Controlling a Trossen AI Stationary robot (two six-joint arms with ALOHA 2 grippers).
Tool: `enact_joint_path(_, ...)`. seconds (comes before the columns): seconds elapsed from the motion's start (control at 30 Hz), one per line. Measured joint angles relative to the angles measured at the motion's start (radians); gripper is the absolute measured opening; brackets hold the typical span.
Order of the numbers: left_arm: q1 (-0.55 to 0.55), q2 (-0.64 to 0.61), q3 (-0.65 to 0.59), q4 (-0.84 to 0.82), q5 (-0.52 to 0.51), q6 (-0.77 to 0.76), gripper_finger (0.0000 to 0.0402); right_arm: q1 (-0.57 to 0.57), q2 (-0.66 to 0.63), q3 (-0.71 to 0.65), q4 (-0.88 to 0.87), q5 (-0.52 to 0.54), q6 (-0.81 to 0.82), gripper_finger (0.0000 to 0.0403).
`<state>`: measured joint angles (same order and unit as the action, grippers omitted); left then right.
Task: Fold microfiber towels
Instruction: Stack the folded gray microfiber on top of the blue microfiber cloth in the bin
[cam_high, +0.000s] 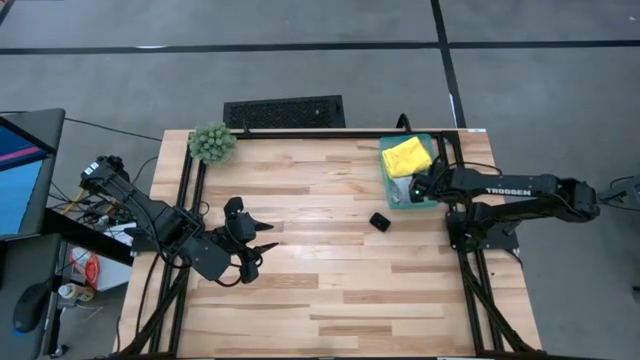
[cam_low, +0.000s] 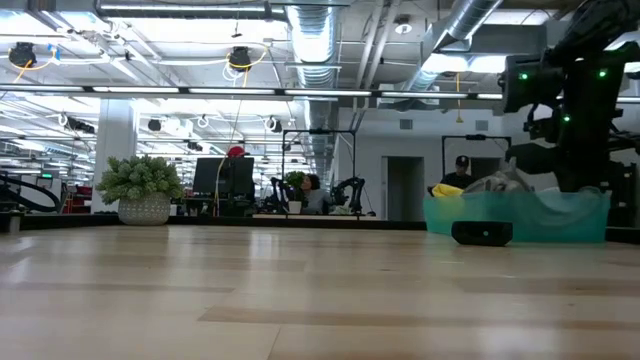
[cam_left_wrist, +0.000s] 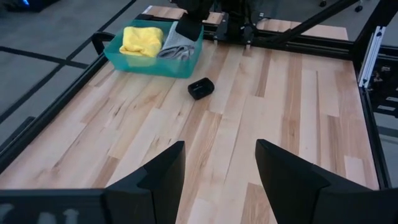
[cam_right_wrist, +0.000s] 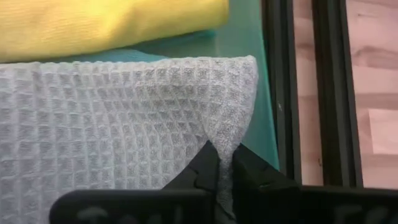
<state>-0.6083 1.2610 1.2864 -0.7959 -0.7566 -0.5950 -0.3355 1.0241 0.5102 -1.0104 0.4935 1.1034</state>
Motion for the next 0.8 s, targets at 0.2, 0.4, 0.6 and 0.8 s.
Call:
enact_joint_path(0.2,0.000,0.000,0.000,0.000,0.000,-0.001,0.0190,0.002,0.004,0.000,0.027,0.010,-0.056,0.0057)
enact_joint_path(0.4,0.000,0.000,0.000,0.000,0.002,-0.008,0.0190,0.000,-0.040,0.000,0.020,0.042,-0.087,0.0112)
enact_joint_path(0.6,0.000,0.000,0.000,0.000,0.012,-0.012,0.0190,0.038,-0.095,0.001,0.067,0.037,-0.084,0.0165)
enact_joint_path(0.8,0.000,0.000,0.000,0.000,0.012,-0.012,0.0190,0.083,-0.138,0.001,0.016,0.115,-0.032,0.0163)
